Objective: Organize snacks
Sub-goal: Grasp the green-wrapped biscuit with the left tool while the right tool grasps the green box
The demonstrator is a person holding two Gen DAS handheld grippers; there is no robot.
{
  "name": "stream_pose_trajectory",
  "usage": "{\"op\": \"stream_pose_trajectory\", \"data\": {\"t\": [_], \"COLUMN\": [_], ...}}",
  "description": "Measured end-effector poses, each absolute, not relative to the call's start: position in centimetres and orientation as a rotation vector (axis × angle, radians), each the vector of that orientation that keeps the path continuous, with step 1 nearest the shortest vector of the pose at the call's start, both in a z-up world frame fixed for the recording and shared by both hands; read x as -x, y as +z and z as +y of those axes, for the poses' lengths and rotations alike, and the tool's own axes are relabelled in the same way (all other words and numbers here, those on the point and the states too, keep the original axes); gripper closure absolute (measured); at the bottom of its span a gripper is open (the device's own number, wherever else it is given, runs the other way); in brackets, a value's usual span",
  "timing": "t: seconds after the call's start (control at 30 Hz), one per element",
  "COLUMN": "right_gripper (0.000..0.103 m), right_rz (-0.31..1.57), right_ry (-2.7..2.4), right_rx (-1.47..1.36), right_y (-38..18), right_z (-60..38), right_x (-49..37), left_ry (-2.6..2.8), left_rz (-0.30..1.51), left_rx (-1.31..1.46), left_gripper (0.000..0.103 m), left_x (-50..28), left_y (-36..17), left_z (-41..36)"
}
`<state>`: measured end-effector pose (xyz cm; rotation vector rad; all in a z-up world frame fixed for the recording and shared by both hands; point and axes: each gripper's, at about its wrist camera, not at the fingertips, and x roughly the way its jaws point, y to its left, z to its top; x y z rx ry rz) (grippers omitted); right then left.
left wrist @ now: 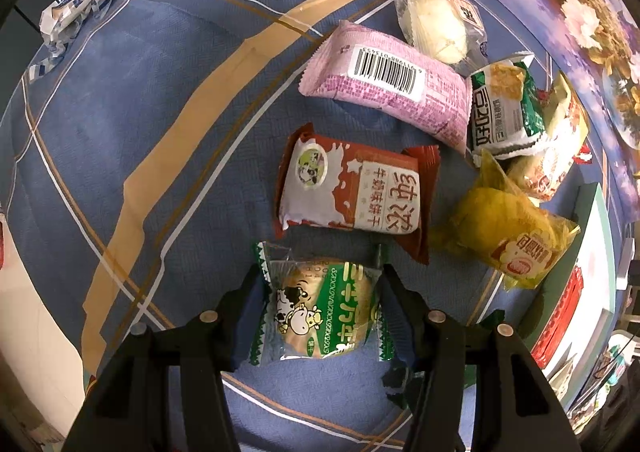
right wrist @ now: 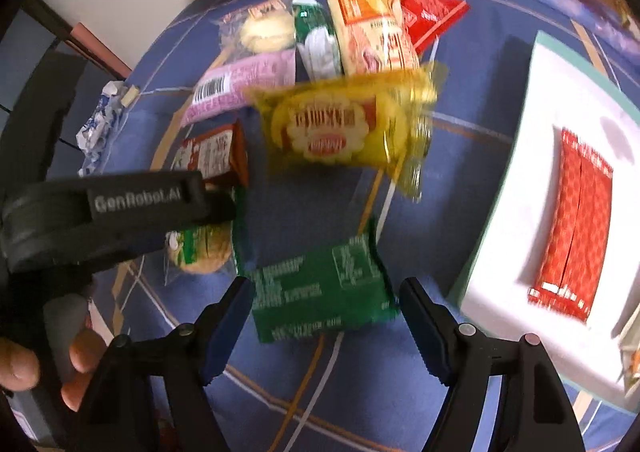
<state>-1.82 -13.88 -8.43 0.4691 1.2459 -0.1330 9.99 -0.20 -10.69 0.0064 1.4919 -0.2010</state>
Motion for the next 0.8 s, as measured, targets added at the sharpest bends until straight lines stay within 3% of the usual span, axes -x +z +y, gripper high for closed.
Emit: {"op": "stream_pose_trajectory", "data": {"t": [0.67,0.8], "right_gripper": [0.023,0.030], "right_rz": [1.295,1.285], "right_ry": [-0.200,-0.216], "right_rx": [-0.181,-0.164], "right_y": [-10.4,-10.6], "right_z": [-9.6,-8.9], "right_x": [-1.7,-2.2], "left_ry": [-0.188,-0.189], "left_rz": [1.488,1.481], "left_rx": [-0.039,-0.056], "left_gripper": [0.043,0.046], "left_x": [-9.4,-9.6], "left_y": [-10.6,-10.2], "left_z": [0.0,-0.6]}}
